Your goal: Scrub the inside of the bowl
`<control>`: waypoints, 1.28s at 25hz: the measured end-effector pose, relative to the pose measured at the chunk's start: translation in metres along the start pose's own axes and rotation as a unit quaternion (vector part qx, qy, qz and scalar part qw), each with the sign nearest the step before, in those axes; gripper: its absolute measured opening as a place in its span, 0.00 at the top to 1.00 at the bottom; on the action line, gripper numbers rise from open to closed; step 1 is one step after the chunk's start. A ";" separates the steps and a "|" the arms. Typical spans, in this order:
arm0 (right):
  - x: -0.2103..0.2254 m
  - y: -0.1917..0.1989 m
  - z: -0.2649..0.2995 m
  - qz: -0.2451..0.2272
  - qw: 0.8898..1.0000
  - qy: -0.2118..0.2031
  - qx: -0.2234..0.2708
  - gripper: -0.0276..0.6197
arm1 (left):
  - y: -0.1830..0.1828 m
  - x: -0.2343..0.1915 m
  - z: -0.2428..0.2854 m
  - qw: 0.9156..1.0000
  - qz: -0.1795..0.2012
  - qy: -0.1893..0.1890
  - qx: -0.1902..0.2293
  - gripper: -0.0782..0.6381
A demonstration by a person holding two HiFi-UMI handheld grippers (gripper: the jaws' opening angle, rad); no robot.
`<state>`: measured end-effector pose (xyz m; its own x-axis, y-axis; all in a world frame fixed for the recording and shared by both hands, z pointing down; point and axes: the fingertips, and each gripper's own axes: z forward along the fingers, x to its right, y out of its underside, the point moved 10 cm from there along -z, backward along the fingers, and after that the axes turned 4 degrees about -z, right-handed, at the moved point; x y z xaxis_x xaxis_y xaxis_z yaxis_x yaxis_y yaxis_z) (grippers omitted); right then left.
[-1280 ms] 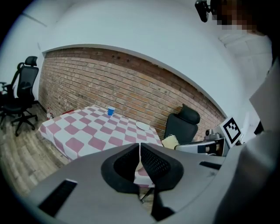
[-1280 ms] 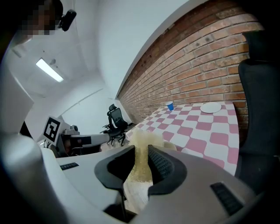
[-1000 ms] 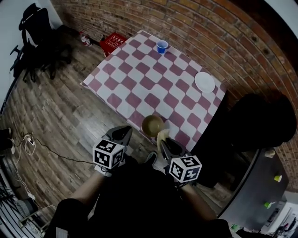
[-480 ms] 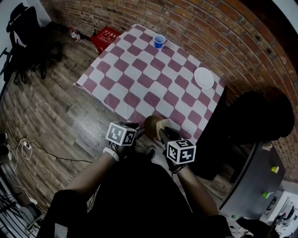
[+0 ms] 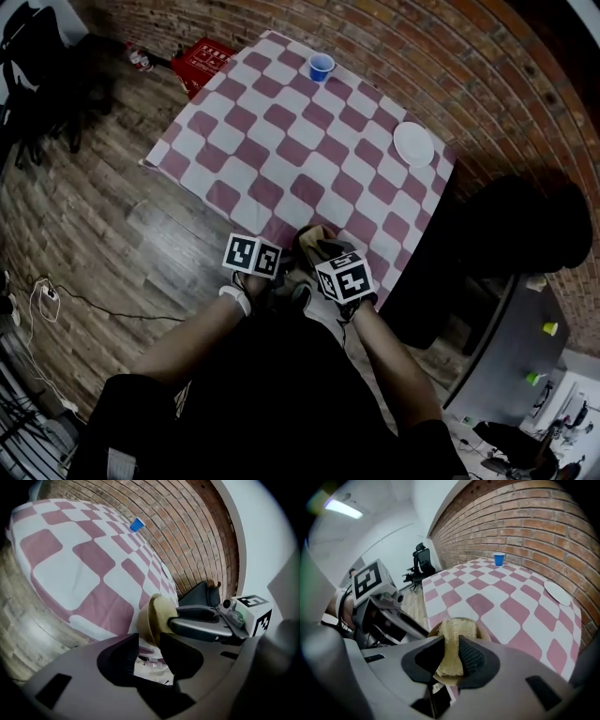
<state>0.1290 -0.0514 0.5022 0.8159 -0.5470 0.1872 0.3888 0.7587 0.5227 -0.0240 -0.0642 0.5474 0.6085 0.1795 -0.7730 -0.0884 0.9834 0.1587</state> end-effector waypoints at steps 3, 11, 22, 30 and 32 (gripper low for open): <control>-0.006 -0.002 0.004 -0.066 0.997 -0.009 -0.037 0.80 | -0.007 -0.002 -0.002 1.000 0.002 0.003 0.003 0.71; -0.024 -0.001 0.008 -0.355 0.923 0.035 -0.144 0.80 | -0.026 -0.003 -0.002 1.000 0.005 0.015 0.013 0.78; -0.005 -0.012 -0.003 -0.208 0.972 0.039 -0.098 0.80 | -0.011 0.008 -0.007 1.000 0.024 0.008 0.002 0.68; -0.008 -0.012 -0.002 -0.226 0.968 0.025 -0.106 0.80 | -0.008 -0.003 -0.001 0.998 -0.043 0.037 0.021 0.78; -0.017 -0.008 0.001 -0.286 0.949 0.031 -0.125 0.80 | -0.014 -0.003 -0.004 0.998 -0.045 0.042 0.026 0.82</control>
<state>0.1115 -0.0482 0.4952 0.4612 -0.8788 -0.1221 0.8593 0.4081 0.3085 -0.0273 -0.0783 0.5450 0.5441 0.0938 -0.8337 0.0070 0.9932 0.1163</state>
